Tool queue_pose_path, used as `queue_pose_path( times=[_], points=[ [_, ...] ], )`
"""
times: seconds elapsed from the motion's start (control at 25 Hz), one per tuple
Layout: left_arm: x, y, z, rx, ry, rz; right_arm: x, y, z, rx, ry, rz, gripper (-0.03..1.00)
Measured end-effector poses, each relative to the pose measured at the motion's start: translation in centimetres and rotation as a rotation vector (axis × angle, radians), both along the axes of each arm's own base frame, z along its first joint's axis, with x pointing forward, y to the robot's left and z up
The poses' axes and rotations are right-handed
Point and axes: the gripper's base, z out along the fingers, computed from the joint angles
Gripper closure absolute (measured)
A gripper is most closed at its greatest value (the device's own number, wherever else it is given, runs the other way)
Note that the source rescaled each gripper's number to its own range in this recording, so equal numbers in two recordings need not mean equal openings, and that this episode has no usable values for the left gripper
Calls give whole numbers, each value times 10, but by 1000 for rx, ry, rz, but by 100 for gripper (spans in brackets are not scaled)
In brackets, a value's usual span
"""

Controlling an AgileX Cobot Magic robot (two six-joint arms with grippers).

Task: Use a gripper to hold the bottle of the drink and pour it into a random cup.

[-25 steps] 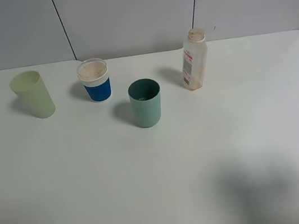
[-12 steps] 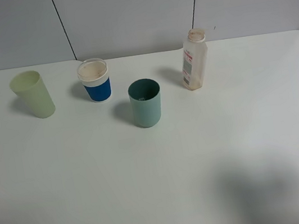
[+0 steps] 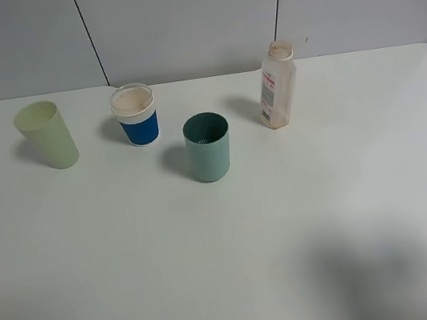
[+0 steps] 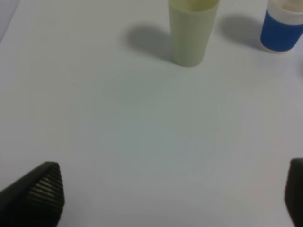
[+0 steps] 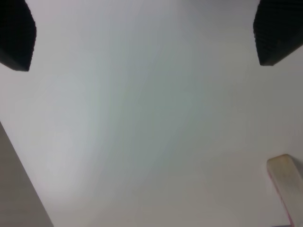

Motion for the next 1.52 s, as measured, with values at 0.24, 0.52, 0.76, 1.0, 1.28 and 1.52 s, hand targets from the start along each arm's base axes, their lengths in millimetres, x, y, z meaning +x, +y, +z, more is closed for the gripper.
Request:
queue_pose_path(
  times=[0.24, 0.52, 0.76, 1.0, 1.28, 1.52],
  points=[
    [0, 0, 0, 0, 0, 0, 0, 0, 0, 3, 0, 2, -3],
    [0, 0, 0, 0, 0, 0, 0, 0, 0, 3, 0, 2, -3],
    [0, 0, 0, 0, 0, 0, 0, 0, 0, 3, 0, 2, -3],
    [0, 0, 0, 0, 0, 0, 0, 0, 0, 3, 0, 2, -3],
    [0, 0, 0, 0, 0, 0, 0, 0, 0, 3, 0, 2, -3],
    [0, 0, 0, 0, 0, 0, 0, 0, 0, 3, 0, 2, -3]
  ],
)
